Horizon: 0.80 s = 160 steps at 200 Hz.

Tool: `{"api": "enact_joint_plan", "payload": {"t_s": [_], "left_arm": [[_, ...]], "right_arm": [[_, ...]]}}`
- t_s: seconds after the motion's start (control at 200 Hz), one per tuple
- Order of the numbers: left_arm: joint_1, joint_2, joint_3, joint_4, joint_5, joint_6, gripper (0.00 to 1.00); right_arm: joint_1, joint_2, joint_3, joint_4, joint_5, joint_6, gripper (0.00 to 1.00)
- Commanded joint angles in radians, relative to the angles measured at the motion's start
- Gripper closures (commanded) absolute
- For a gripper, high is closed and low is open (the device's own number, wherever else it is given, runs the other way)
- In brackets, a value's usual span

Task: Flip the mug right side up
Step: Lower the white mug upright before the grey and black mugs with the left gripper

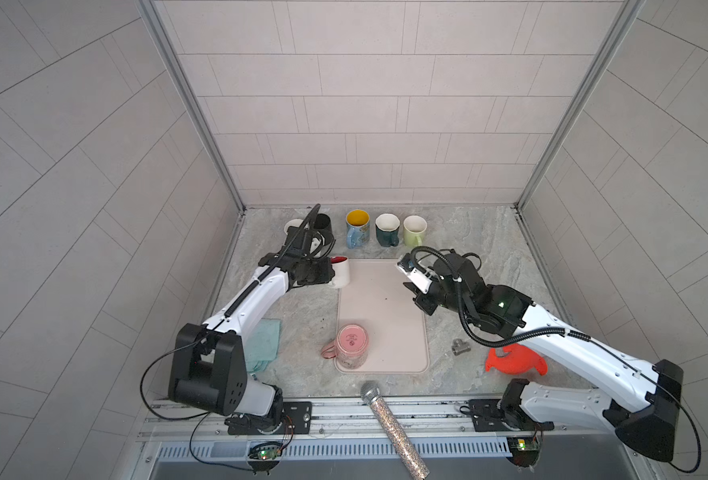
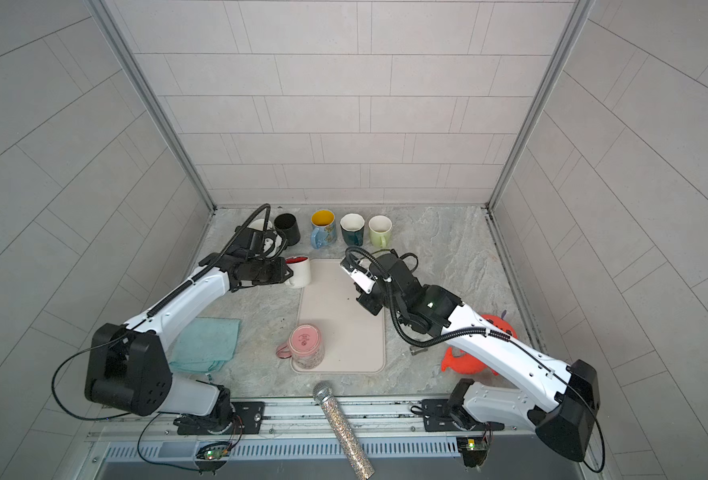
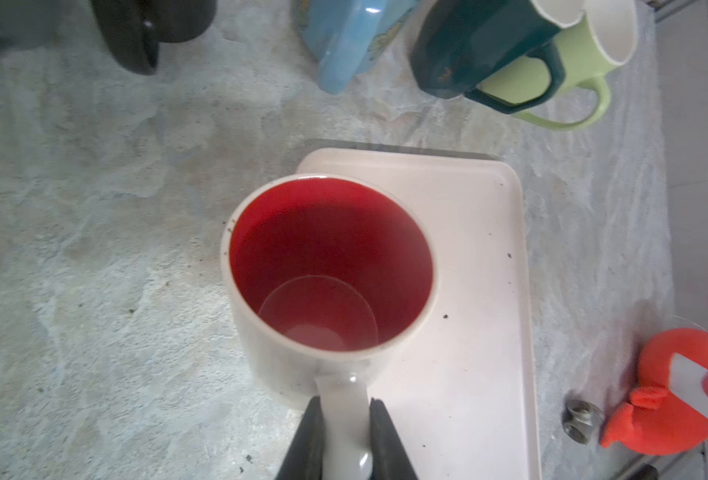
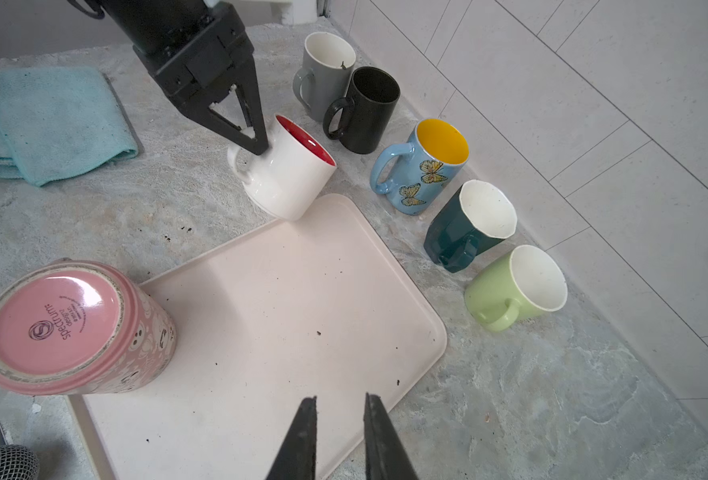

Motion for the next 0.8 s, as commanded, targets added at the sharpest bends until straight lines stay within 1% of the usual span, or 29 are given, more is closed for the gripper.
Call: {"api": "enact_joint_plan", "payload": {"t_s": [0.0, 0.09, 0.31, 0.455, 0.796], "left_arm": [[0.009, -0.059, -0.039, 0.181, -0.084, -0.028, 1.0], [0.011, -0.069, -0.078, 0.256, -0.11, -0.036, 1.0], [0.011, -0.073, -0.129, 0.355, -0.169, -0.036, 1.0], [0.011, -0.055, -0.169, 0.449, -0.17, -0.036, 1.0], [0.011, 0.0, -0.204, 0.55, -0.203, -0.033, 1.0]], "right_arm": [[-0.004, -0.024, -0.009, -0.008, 0.021, 0.008, 0.79], [-0.004, -0.026, -0.009, -0.008, 0.024, 0.007, 0.79], [-0.009, -0.026, -0.009, -0.008, 0.027, 0.007, 0.79], [-0.01, -0.026, -0.009, -0.008, 0.027, 0.008, 0.79], [-0.013, -0.028, -0.011, -0.008, 0.031, 0.008, 0.79]]}}
